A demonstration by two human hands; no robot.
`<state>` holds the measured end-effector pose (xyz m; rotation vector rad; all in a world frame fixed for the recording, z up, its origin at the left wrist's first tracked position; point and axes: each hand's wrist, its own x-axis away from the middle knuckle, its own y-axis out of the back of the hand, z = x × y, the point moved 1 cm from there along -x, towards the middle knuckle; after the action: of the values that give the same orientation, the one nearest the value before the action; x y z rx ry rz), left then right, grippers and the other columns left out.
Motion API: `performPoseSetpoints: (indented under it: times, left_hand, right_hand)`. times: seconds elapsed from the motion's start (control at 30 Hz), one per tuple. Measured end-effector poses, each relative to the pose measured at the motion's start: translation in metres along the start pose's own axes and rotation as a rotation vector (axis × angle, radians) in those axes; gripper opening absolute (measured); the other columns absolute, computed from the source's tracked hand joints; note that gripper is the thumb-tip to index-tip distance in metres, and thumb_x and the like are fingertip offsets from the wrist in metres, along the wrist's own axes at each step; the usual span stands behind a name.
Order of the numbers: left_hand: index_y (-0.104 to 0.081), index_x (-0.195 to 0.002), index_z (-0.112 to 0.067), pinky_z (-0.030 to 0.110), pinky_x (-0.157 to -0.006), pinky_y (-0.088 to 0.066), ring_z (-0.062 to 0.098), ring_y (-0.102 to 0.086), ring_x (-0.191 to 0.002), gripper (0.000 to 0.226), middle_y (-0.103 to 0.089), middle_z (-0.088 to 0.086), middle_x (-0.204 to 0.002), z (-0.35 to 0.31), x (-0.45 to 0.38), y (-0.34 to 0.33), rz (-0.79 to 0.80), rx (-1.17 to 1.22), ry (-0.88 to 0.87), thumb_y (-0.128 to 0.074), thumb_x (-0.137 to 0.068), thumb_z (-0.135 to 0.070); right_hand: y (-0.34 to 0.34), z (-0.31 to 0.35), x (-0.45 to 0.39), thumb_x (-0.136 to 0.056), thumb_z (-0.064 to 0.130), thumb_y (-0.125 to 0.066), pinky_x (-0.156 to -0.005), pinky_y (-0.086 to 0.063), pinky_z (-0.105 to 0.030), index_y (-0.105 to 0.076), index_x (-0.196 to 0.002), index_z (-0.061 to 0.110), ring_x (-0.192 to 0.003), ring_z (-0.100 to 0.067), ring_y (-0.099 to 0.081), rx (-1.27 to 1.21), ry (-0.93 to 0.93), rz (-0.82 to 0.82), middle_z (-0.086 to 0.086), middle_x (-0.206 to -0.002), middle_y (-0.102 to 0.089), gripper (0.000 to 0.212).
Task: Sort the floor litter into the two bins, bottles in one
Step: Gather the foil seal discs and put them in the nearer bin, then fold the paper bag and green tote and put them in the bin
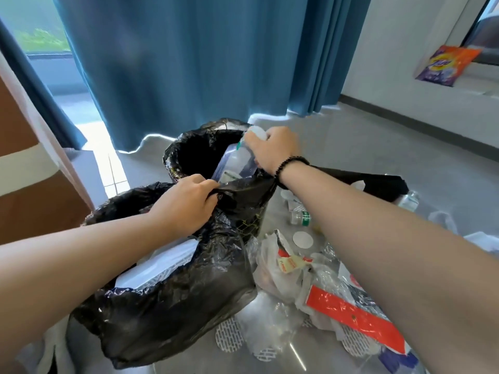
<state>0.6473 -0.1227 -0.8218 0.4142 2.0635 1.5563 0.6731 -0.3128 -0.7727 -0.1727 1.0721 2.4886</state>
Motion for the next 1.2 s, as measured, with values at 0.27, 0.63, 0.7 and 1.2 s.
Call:
performPoseSetpoints:
  times: [0.27,0.63,0.7,1.2]
  left_hand:
    - [-0.041,-0.144,-0.010,0.032,-0.112,-0.028,0.022,-0.031,-0.141,0.049,-0.047,0.006,-0.142,0.001,0.008,0.001,0.050,0.034,0.042,-0.038,-0.102,-0.033]
    - [-0.036,-0.147,-0.016,0.027,-0.116,-0.017,0.012,-0.022,-0.145,0.052,-0.035,-0.004,-0.153,-0.024,0.036,0.036,0.093,0.052,0.065,-0.036,-0.101,-0.039]
    - [-0.037,-0.146,-0.016,0.029,-0.115,-0.020,0.015,-0.025,-0.143,0.051,-0.037,-0.001,-0.152,-0.036,0.048,0.042,0.096,0.059,0.060,-0.038,-0.100,-0.038]
    - [-0.044,-0.130,-0.012,0.036,-0.109,-0.036,0.022,-0.032,-0.137,0.045,-0.047,0.005,-0.135,-0.168,0.094,0.007,0.203,-0.193,-0.372,-0.045,-0.093,-0.037]
  right_hand:
    - [-0.035,-0.034,0.028,-0.084,0.061,-0.040,-0.092,-0.028,-0.043,-0.065,-0.093,0.017,-0.113,-0.028,-0.041,0.515,0.072,0.222,-0.005,-0.106,-0.058,0.051]
    - [0.007,-0.039,0.059,-0.093,0.044,-0.046,-0.102,-0.025,-0.038,-0.056,-0.123,0.023,-0.129,-0.023,-0.032,0.306,0.090,0.161,-0.001,-0.134,-0.046,0.038]
    - [0.032,-0.054,0.085,-0.091,0.039,-0.051,-0.104,-0.028,-0.037,-0.060,-0.114,0.023,-0.127,-0.022,-0.035,0.258,0.116,0.140,0.000,-0.129,-0.049,0.030]
    - [0.150,-0.167,0.292,-0.084,0.043,-0.058,-0.095,-0.042,-0.032,-0.051,-0.125,0.020,-0.117,-0.024,-0.048,0.715,-0.062,0.735,-0.005,-0.124,-0.050,0.047]
